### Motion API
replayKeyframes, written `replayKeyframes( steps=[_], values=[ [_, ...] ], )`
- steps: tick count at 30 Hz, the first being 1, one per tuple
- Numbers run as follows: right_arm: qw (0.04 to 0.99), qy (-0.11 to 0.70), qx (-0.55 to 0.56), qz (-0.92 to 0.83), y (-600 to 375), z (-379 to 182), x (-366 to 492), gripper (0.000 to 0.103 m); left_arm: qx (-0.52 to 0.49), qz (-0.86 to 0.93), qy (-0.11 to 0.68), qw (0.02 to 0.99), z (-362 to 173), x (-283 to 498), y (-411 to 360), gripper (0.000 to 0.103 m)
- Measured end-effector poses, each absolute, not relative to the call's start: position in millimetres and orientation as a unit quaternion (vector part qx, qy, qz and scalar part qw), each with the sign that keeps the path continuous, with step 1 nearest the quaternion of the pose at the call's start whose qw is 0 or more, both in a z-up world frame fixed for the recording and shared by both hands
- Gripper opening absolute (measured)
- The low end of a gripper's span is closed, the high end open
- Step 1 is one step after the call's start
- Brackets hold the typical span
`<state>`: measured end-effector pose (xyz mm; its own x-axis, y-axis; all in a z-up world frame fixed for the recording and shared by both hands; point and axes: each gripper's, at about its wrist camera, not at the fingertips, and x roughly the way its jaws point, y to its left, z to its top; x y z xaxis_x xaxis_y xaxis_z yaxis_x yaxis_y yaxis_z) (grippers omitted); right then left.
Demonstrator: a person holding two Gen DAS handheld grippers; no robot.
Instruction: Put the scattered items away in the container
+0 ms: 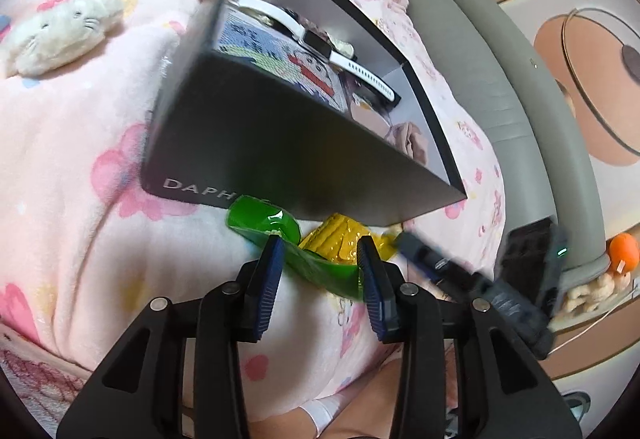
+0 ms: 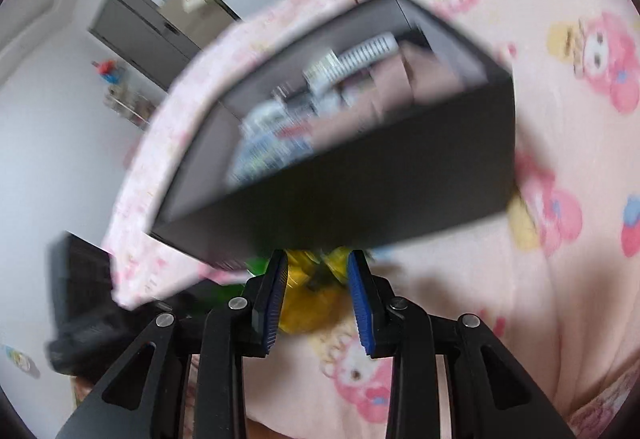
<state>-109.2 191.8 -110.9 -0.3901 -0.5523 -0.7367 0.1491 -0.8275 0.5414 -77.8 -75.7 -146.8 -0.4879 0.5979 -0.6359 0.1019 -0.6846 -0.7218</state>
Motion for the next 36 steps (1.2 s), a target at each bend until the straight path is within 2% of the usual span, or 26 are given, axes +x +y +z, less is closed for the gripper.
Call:
replayKeyframes(
  steps=[3, 6, 13, 17, 19, 27, 33, 36],
  values=[
    [0.208, -0.202, 0.552, -0.782, 191.3, -122.6, -105.0, 0.028, -0.479, 0.796, -0.349, 0.123, -142.8, -68.8, -82.6, 0.038],
    [0.209, -0.211, 0.578, -0.760, 196.5, -130.1, -94.8, 0.028, -0.485, 0.785, -0.363, 0.130, -147.3, -71.7, -82.0, 0.038],
    [0.194, -0.250, 0.496, -0.809, 216.9, -100.6, -93.9, 0.028, -0.490, 0.778, -0.353, 0.171, -148.0, -80.1, -66.6, 0.038],
    [0.171, -0.250, 0.504, -0.809, 225.1, -106.1, -115.5, 0.029, -0.468, 0.772, -0.393, 0.177, -149.0, -83.1, -77.2, 0.038],
    [0.172, -0.242, 0.534, -0.792, 214.2, -121.3, -121.9, 0.029, -0.464, 0.767, -0.403, 0.184, -149.4, -85.9, -77.5, 0.045],
    [0.234, -0.214, 0.568, -0.760, 179.2, -134.9, -112.7, 0.033, -0.510, 0.767, -0.343, 0.185, -154.8, -98.3, -51.8, 0.047],
    [0.269, -0.241, 0.549, -0.754, 178.6, -131.4, -107.2, 0.034, -0.542, 0.769, -0.303, 0.154, -163.5, -93.1, -46.0, 0.047],
    [0.255, -0.264, 0.533, -0.762, 187.7, -128.9, -108.6, 0.034, -0.543, 0.771, -0.297, 0.148, -163.5, -91.7, -44.6, 0.047]
  ],
)
